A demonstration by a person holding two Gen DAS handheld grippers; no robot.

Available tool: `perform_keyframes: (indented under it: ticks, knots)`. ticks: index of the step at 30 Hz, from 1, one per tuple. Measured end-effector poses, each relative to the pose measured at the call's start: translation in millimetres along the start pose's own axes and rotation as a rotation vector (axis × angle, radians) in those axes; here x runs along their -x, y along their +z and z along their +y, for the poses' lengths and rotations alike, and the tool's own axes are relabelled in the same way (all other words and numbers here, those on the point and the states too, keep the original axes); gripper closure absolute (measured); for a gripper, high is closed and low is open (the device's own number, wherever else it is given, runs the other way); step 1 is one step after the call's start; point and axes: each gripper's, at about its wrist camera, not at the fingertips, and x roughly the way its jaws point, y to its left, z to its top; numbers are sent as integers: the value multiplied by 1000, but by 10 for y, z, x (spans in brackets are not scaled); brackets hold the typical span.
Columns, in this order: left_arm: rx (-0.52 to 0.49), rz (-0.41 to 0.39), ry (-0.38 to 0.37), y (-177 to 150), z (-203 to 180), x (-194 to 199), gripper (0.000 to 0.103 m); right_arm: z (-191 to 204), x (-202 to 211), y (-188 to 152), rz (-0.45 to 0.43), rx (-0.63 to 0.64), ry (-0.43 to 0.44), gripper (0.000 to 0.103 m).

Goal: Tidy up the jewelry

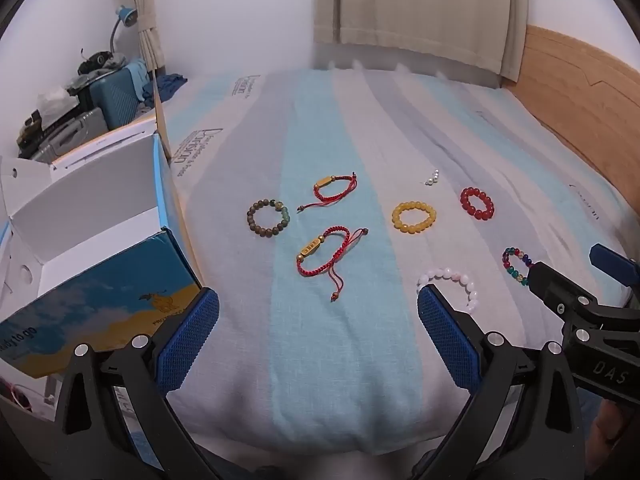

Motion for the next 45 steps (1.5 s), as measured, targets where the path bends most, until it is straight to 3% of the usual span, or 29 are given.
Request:
perform_keyframes:
  ticks: [45]
  knots:
    - [-3,12,-9,0,-5,12,6,-28,-7,-28,6,2,6,7]
